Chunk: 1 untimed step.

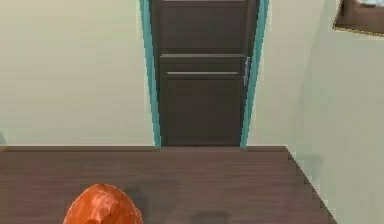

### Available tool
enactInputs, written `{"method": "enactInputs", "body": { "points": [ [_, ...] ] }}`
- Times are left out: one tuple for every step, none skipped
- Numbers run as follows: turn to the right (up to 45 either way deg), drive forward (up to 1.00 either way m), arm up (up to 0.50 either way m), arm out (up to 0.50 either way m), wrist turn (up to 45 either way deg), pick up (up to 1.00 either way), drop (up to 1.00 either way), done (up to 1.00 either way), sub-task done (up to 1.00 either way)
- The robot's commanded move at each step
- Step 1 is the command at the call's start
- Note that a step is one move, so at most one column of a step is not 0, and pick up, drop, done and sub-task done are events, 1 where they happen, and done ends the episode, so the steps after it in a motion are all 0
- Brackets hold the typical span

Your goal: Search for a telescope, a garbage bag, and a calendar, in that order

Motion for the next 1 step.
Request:
{"method": "enactInputs", "body": {
  "points": [
    [-45.0, 0.00, 0.00, 0.00, 0.0, 0.00, 0.00, 0.00, 0.00]
  ]
}}
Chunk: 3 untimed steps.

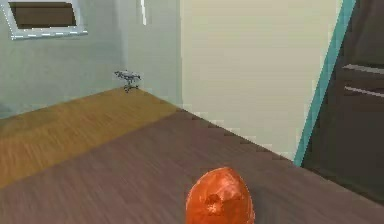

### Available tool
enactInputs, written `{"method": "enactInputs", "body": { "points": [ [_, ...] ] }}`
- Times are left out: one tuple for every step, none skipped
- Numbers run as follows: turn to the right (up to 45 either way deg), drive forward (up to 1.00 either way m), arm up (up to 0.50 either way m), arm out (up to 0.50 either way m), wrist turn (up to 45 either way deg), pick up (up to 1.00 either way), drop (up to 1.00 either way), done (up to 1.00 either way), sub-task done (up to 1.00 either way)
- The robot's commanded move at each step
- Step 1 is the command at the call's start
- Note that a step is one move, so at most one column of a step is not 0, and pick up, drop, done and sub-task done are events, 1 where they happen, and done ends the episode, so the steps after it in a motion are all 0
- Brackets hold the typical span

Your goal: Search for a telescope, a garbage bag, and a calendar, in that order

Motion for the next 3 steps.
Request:
{"method": "enactInputs", "body": {
  "points": [
    [-45.0, 0.00, 0.00, 0.00, 0.0, 0.00, 0.00, 0.00, 0.00],
    [-42.0, 0.00, 0.00, 0.00, 0.0, 0.00, 0.00, 0.00, 0.00],
    [0.0, 0.20, 0.00, 0.00, 0.0, 0.00, 0.00, 0.00, 0.00]
  ]
}}
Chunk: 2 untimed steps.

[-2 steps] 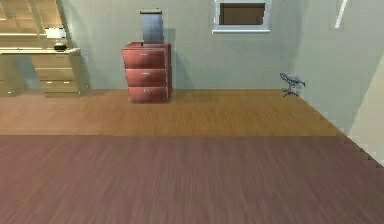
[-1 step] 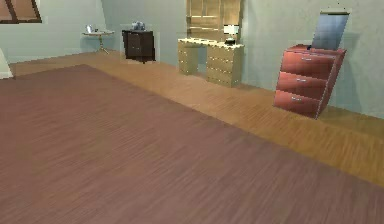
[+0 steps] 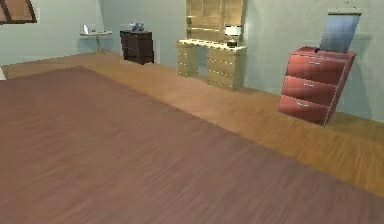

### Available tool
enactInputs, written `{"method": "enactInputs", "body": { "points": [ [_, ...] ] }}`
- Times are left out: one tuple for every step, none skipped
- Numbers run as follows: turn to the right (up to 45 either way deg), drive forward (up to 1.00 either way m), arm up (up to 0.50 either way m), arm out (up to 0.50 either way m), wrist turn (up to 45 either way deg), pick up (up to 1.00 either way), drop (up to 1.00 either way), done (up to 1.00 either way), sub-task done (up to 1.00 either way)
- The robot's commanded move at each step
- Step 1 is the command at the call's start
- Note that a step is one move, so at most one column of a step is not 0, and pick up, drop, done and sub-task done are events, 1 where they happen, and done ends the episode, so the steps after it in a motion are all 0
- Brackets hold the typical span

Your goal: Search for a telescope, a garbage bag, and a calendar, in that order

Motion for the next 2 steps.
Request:
{"method": "enactInputs", "body": {
  "points": [
    [45.0, 0.00, 0.00, 0.00, 0.0, 0.00, 0.00, 0.00, 0.00],
    [3.0, 0.00, 0.00, 0.00, 0.0, 0.00, 0.00, 0.00, 0.00]
  ]
}}
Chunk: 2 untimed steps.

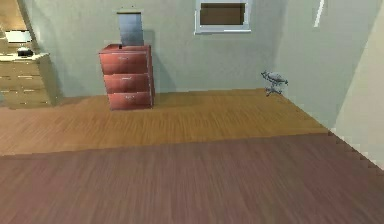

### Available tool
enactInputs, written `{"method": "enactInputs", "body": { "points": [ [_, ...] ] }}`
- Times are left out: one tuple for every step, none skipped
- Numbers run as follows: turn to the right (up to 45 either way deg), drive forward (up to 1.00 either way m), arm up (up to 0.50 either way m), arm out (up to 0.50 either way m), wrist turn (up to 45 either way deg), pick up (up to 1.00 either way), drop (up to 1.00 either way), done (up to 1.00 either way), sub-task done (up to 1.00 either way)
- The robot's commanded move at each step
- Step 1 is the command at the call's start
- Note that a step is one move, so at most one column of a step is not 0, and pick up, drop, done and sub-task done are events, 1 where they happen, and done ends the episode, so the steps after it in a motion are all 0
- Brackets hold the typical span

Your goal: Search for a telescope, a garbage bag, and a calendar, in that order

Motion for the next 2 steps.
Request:
{"method": "enactInputs", "body": {
  "points": [
    [0.0, 0.80, 0.00, 0.00, 0.0, 0.00, 0.00, 0.00, 0.00],
    [30.0, 0.00, 0.00, 0.00, 0.0, 0.00, 0.00, 0.00, 0.00]
  ]
}}
